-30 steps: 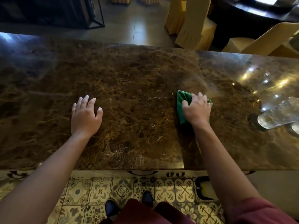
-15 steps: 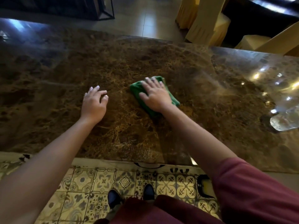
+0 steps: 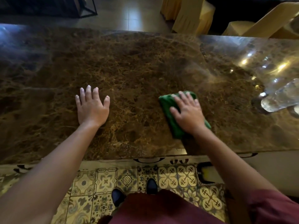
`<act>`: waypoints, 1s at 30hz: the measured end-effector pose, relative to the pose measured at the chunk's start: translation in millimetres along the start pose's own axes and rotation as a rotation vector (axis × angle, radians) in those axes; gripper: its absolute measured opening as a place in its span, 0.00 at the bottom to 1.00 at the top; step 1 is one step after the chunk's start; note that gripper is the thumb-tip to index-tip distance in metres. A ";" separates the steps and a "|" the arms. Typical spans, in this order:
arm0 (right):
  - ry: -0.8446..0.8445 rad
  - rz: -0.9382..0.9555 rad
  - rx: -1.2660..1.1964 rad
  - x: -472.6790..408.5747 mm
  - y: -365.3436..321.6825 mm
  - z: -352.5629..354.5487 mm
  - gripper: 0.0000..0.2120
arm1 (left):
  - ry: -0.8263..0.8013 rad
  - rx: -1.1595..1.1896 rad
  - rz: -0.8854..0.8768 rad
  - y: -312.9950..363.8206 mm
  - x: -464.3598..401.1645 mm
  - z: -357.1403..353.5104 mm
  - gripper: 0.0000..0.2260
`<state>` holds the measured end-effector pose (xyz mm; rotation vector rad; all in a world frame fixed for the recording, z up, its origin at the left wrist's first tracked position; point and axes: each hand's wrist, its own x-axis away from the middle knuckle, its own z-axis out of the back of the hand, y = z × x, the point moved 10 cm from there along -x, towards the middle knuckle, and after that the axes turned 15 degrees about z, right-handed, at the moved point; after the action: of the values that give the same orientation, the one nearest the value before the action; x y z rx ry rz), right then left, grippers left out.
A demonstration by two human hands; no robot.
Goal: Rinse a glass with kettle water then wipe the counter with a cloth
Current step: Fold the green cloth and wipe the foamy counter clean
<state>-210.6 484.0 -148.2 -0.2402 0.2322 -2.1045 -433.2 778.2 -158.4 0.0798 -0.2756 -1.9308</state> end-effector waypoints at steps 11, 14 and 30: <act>-0.080 0.274 0.007 30.2 -106.0 -23.7 0.34 | 0.026 -0.001 0.029 3.9 1.8 4.2 0.28; -0.038 0.160 0.032 69.4 -57.6 -17.4 0.33 | 0.021 0.000 0.032 0.8 0.8 1.9 0.29; 0.103 -0.121 0.034 63.3 -72.2 -21.0 0.37 | -0.095 -0.018 -0.072 -8.2 3.6 16.4 0.30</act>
<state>-307.6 468.3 -144.7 -0.1286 0.2487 -2.2415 -445.1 780.2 -144.2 -0.0147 -0.3224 -2.0118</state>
